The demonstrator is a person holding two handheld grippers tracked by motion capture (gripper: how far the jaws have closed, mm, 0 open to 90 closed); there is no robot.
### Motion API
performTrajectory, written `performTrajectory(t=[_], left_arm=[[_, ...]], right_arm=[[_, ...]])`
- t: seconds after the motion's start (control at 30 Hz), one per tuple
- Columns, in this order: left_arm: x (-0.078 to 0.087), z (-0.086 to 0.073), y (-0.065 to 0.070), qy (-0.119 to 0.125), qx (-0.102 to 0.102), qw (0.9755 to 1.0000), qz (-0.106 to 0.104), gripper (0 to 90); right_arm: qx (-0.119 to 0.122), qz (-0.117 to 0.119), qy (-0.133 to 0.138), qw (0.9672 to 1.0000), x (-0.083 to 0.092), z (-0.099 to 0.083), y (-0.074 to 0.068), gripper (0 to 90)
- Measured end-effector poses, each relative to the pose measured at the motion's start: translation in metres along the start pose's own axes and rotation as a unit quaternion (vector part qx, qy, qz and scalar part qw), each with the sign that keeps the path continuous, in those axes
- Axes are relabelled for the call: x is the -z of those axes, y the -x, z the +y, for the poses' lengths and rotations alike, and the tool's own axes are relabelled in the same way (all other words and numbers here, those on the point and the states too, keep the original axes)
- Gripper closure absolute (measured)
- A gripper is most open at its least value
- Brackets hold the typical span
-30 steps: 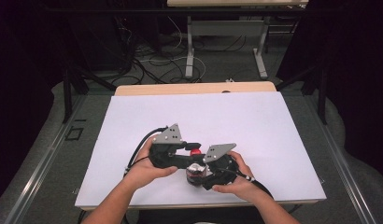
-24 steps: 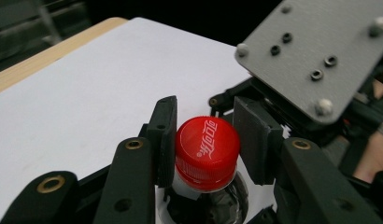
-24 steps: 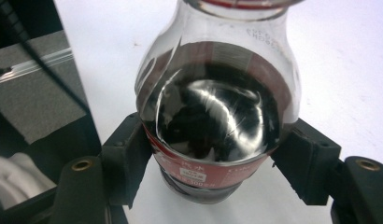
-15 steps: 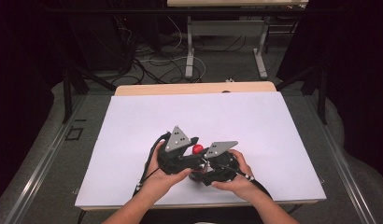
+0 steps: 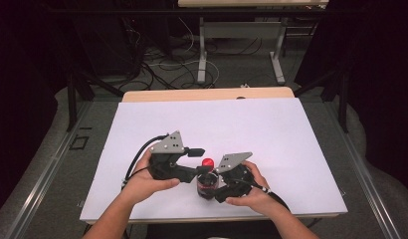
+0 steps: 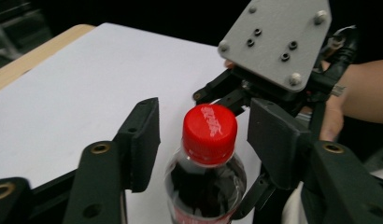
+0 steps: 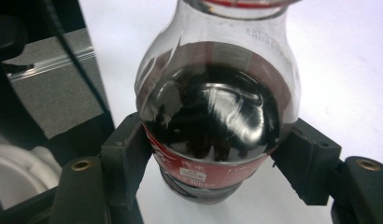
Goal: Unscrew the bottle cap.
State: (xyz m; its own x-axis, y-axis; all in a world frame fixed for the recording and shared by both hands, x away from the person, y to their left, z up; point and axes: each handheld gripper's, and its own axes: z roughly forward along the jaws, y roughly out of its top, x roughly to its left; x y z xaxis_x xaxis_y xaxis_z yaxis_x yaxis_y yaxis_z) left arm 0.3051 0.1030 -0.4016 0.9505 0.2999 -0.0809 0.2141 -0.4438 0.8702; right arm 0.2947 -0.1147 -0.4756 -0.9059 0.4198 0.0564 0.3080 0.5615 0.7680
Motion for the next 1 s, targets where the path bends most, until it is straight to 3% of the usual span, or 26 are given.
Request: performTrajectory(t=[0.07, 0.1, 0.13, 0.2, 0.33, 0.47, 0.53, 0.6, 0.63, 0.7, 0.77, 0.8, 0.9, 0.93, 1.0], left_arm=[[-0.001, -0.001, -0.003, -0.003, -0.009, 0.9998, -0.017, 47.0], [-0.003, -0.003, -0.006, -0.003, -0.006, 0.9994, -0.033, 53.9], [-0.003, -0.003, -0.006, -0.003, -0.006, 0.9994, -0.033, 56.2], [-0.003, -0.005, -0.008, 0.005, -0.005, 0.9985, -0.054, 59.3], [-0.005, -0.008, -0.009, 0.007, -0.004, 0.9988, -0.049, 61.0], [-0.008, -0.007, 0.000, 0.008, 0.011, 0.9999, -0.004, 61.3], [-0.011, -0.006, 0.009, 0.012, 0.024, 0.9987, 0.045, 61.3], [-0.017, -0.004, 0.020, 0.015, 0.045, 0.9940, 0.098, 61.3], [-0.020, -0.004, 0.026, 0.016, 0.054, 0.9904, 0.126, 61.3], [-0.027, -0.003, 0.036, 0.017, 0.072, 0.9822, 0.173, 61.3], [-0.033, -0.002, 0.044, 0.016, 0.075, 0.9759, 0.205, 61.3], [-0.035, -0.001, 0.046, 0.013, 0.070, 0.9745, 0.213, 61.2], [-0.036, 0.000, 0.046, 0.018, 0.076, 0.9749, 0.209, 60.3], [-0.034, 0.000, 0.044, 0.018, 0.075, 0.9767, 0.200, 60.3], [-0.029, 0.000, 0.040, 0.023, 0.082, 0.9777, 0.192, 51.3]], right_arm=[[0.002, 0.005, -0.001, 1.0000, 0.000, 0.000, -0.001, 31.0], [0.013, 0.010, 0.003, 0.9999, 0.000, 0.001, -0.002, 31.0], [0.012, 0.011, 0.003, 0.9999, 0.000, 0.001, -0.002, 31.0], [0.012, 0.013, 0.001, 0.9999, 0.000, 0.001, -0.003, 31.0], [0.011, 0.014, -0.003, 0.9998, -0.002, 0.000, -0.002, 31.0], [0.002, -0.003, -0.007, 1.0000, -0.002, 0.000, -0.001, 31.0], [-0.012, -0.018, -0.003, 0.9998, -0.003, 0.000, 0.000, 31.0], [-0.017, -0.022, -0.006, 0.9996, -0.003, 0.000, 0.000, 31.1], [-0.025, -0.039, -0.006, 0.9989, -0.003, -0.001, 0.001, 31.0], [-0.028, -0.049, -0.010, 0.9984, -0.004, -0.001, 0.001, 31.1], [-0.036, -0.054, -0.009, 0.9979, -0.005, -0.002, 0.001, 31.0], [-0.035, -0.058, -0.010, 0.9976, -0.005, -0.002, 0.001, 31.1], [-0.041, -0.050, -0.009, 0.9979, -0.005, -0.003, 0.002, 31.0], [-0.038, -0.055, -0.006, 0.9977, -0.005, -0.003, 0.003, 31.0], [-0.040, -0.052, -0.010, 0.9978, -0.002, -0.003, 0.004, 31.0]])
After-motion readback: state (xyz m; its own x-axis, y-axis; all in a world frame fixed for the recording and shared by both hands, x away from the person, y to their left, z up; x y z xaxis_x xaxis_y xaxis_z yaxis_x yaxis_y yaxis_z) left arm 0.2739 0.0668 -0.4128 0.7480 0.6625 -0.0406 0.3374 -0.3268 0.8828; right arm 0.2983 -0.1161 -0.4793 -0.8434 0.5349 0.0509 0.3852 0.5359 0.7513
